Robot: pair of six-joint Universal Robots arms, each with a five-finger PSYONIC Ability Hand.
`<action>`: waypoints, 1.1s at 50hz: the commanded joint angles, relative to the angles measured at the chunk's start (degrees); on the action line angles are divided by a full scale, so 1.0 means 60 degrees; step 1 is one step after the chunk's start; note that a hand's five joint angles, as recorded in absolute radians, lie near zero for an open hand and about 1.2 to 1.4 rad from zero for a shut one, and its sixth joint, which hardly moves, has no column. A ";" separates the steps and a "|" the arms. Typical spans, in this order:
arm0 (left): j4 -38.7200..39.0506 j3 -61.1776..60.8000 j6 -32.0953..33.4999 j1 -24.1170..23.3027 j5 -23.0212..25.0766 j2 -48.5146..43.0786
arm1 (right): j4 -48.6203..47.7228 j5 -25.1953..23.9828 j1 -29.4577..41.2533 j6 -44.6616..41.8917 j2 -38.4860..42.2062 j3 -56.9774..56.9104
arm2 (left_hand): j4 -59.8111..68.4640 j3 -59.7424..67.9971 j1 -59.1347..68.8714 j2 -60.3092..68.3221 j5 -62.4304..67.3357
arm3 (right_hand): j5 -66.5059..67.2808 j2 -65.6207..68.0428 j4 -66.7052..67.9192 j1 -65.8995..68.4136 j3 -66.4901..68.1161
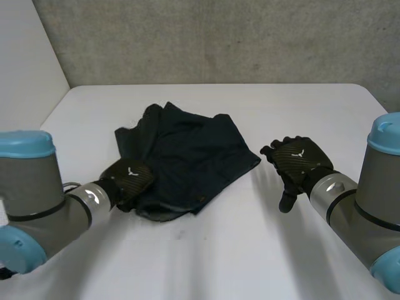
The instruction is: Fold the shorts.
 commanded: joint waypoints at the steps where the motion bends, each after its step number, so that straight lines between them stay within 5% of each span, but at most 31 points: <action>1: 0.0696 0.0914 -0.1238 -0.1713 -0.0438 -0.0555 | -0.0132 0.0022 -0.0364 -0.0004 -0.0023 0.0048 | 0.3125 0.3237 0.3013 0.3023 0.3307 | -0.0484 -0.0408 -0.0564 0.0357 -0.0364; 12: 0.0681 0.3577 -0.6437 -0.4685 -0.2384 -0.1621 | -0.0439 0.0929 -0.1009 0.0011 -0.0082 -0.0113 | 0.3125 0.3237 0.3013 0.3023 0.3307 | -0.0484 -0.0408 -0.0564 0.0357 -0.0364; 19: 0.0126 0.5162 -0.6573 -0.5757 -0.3558 -0.2679 | -0.0454 0.1018 -0.1010 0.0011 -0.0228 -0.0040 | 0.2823 0.2935 0.2712 0.2722 0.3005 | -0.0484 -0.0408 -0.0564 0.0357 -0.0364; 24: -0.0739 0.5237 -0.6558 -0.6095 -0.3779 -0.2651 | -0.0439 0.1003 -0.1024 0.0025 -0.0258 -0.0040 | -0.8350 -0.8237 -0.8461 -0.8451 -0.8168 | -0.0484 -0.0408 -0.0564 0.0357 -0.0364; 28: -0.1281 0.4915 -0.6544 -0.6168 -0.3794 -0.2183 | -0.0381 0.0930 -0.1024 0.0011 -0.0287 -0.0084 | -0.8542 -0.8430 -0.8653 -0.8643 -0.8360 | -0.0484 -0.0408 -0.0564 0.0357 -0.0364; 38: -0.1414 0.2486 -0.6544 -0.4107 -0.3779 0.1168 | 0.0716 0.0667 -0.0878 0.0171 -0.1341 -0.0157 | -0.8542 -0.8430 -0.8653 -0.8643 -0.8360 | -0.0484 -0.0408 -0.0564 0.0357 -0.0364; 43: -0.1180 0.2014 -0.6485 -0.2714 -0.3517 0.1978 | 0.1508 0.0344 -0.0746 0.1736 -0.1459 -0.0142 | -0.8542 -0.8430 -0.8653 -0.8643 -0.8360 | -0.0484 -0.0408 -0.0564 0.0357 -0.0364; 47: -0.1179 0.1838 -0.6003 -0.1468 -0.2697 0.2052 | 0.1860 -0.0225 -0.0308 0.3623 -0.1517 0.0120 | -0.8366 -0.8254 -0.8477 -0.8467 -0.8184 | -0.0484 -0.0408 -0.0564 0.0357 -0.0364; 55: -0.1106 0.1662 -0.4289 0.0306 -0.0660 0.1410 | 0.1817 -0.0432 0.0716 0.4566 -0.1386 0.0794 | -0.8282 -0.8170 -0.8394 -0.8384 -0.8100 | -0.0484 -0.0408 -0.0564 0.0357 -0.0364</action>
